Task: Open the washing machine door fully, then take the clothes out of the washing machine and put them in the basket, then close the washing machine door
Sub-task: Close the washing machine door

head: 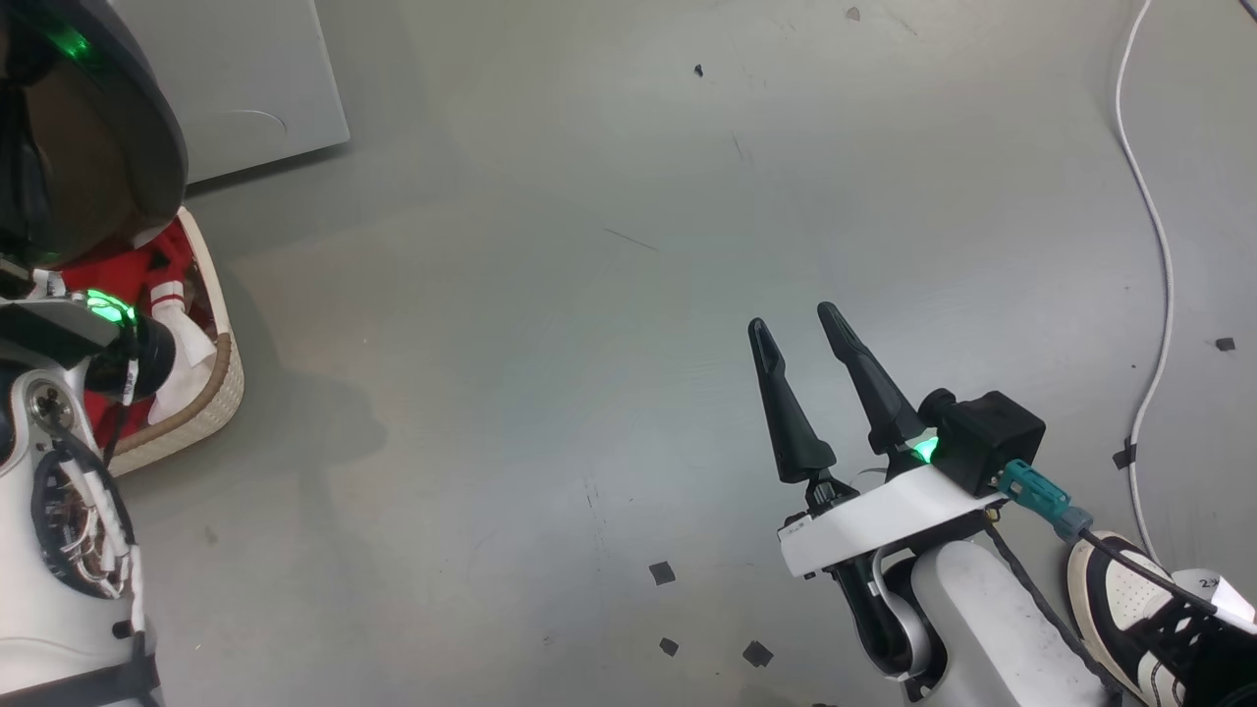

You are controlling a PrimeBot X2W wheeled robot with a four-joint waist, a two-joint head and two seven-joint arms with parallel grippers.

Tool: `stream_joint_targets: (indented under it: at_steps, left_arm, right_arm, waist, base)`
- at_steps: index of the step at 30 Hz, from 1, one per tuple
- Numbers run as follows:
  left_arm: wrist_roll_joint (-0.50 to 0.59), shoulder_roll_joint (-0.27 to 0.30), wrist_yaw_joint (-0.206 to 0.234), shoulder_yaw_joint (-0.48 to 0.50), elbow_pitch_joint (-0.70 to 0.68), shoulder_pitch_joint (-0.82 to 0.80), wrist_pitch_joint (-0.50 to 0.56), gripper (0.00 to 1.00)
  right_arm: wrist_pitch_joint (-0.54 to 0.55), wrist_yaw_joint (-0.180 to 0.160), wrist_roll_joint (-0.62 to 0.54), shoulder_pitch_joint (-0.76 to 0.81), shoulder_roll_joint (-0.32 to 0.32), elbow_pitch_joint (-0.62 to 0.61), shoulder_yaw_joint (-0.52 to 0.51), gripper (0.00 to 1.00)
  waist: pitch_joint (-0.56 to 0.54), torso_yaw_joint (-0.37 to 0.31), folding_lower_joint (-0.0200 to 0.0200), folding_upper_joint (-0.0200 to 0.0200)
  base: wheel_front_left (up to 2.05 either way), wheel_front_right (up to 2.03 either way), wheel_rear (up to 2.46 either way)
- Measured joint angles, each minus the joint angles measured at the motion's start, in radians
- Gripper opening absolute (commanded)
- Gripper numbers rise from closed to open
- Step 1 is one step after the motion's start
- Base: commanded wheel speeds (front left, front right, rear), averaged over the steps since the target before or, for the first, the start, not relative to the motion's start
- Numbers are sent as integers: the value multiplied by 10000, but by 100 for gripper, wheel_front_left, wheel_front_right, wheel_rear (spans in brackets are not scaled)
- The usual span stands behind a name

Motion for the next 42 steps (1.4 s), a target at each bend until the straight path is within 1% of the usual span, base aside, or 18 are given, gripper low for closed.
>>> stream_joint_targets:
  at_steps: [2,4,7,8,10,13,17,20,22,24,27,28,29,32,33,38,42]
  left_arm:
    - [2,2,0,-59,105,-57,-2,0]
    - [8,-2,-2,-196,282,-74,2,0]
    - [48,-25,-17,-504,550,-72,33,0]
    - [123,-21,-59,-625,612,-58,96,0]
    - [464,-27,-199,-986,761,9,255,0]
    - [855,-36,-474,-1532,947,357,477,0]
    - [1825,52,-892,-2418,1189,1064,817,0]
    - [2773,337,-1292,-3258,1258,1547,1047,0]
    - [3536,665,-1595,-3743,1300,1837,1070,0]
    - [4176,963,-1908,-4040,1365,2089,1026,0]
    - [5231,1350,-2311,-4416,1371,2323,669,0]
    - [5231,1350,-2311,-4416,1371,2323,669,0]
    - [6134,1701,-2395,-4736,1315,2391,370,0]
    - [7327,2123,-2441,-5051,1181,2482,-230,0]
    - [7327,2123,-2441,-5051,1181,2482,-230,0]
    - [8750,2401,-2445,-5195,972,2696,-1536,0]
    - [9651,2633,-2468,-5244,809,3004,-2577,0]
  right_arm:
    - [0,-4,0,-1,6,-4,-42,100]
    - [0,-92,0,-1,19,-6,-173,100]
    - [0,-113,-36,1,23,-6,-535,100]
    - [0,-180,-40,2,25,-6,-633,100]
    - [0,-188,-123,3,31,-2,-857,100]
    - [0,-188,-353,4,33,25,-1152,100]
    - [-2,-176,-589,6,31,127,-1576,100]
    - [-2,-161,-746,28,27,194,-1837,100]
    - [-2,-155,-855,58,2,222,-1983,100]
    - [-2,-79,-918,113,-52,249,-2121,100]
    - [-2,-71,-997,222,-125,270,-2326,100]
    - [-2,-71,-997,222,-125,270,-2326,100]
    - [-2,-48,-1001,347,-146,274,-2441,100]
    - [-2,17,-1030,538,-167,297,-2575,100]
    - [-2,17,-1030,538,-167,297,-2575,100]
    - [-2,109,-1012,779,-105,297,-2708,100]
    - [-2,198,-1026,895,-94,291,-2698,100]
  waist:
    - [-18,-1,0,0]
    - [-64,25,0,0]
    - [-183,182,0,0]
    - [-217,237,0,0]
    - [-292,367,0,0]
    - [-430,595,0,0]
    - [-656,963,0,0]
    - [-852,1273,0,0]
    - [-996,1495,0,0]
    - [-1147,1719,0,0]
    - [-1380,2069,0,0]
    - [-1380,2069,0,0]
    - [-1533,2309,0,0]
    - [-1756,2677,0,0]
    - [-1756,2677,0,0]
    - [-2122,3266,0,0]
    - [-2437,3664,0,0]
  base:
    - [0,0,0]
    - [0,0,0]
    - [0,0,0]
    - [0,0,0]
    - [0,0,0]
    - [0,0,0]
    - [0,0,0]
    - [0,0,0]
    - [0,0,0]
    - [0,0,0]
    - [0,0,0]
    - [0,0,0]
    - [0,0,0]
    - [0,0,0]
    - [0,0,0]
    - [0,0,0]
    - [0,0,0]
